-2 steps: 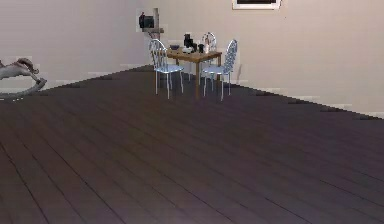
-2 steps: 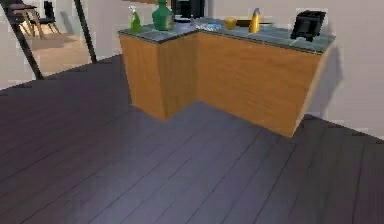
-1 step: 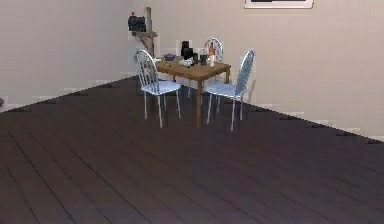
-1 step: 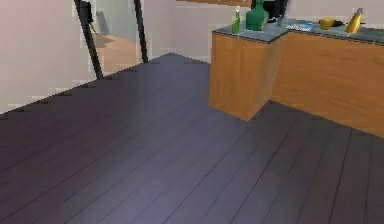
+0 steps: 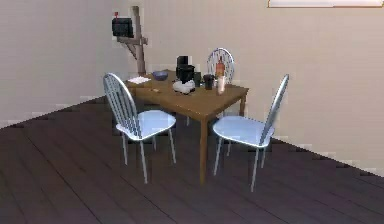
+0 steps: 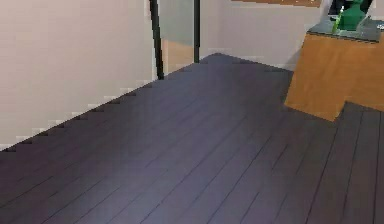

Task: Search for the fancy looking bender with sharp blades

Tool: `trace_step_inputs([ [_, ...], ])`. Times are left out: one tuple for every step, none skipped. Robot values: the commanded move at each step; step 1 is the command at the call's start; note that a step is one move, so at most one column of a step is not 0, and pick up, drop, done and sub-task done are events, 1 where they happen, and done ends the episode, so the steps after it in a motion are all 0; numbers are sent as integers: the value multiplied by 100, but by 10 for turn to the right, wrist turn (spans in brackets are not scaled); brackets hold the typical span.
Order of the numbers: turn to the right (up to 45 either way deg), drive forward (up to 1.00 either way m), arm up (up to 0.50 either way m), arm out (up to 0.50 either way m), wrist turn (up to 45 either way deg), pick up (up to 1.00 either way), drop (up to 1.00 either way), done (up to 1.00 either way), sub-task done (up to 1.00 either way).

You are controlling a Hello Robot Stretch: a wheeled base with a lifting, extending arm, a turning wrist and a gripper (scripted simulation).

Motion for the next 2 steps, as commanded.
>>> trace_step_inputs([
  [0,95,0,0,0,0,0,0,0],
  [0,0,0,0,0,0,0,100,0],
])
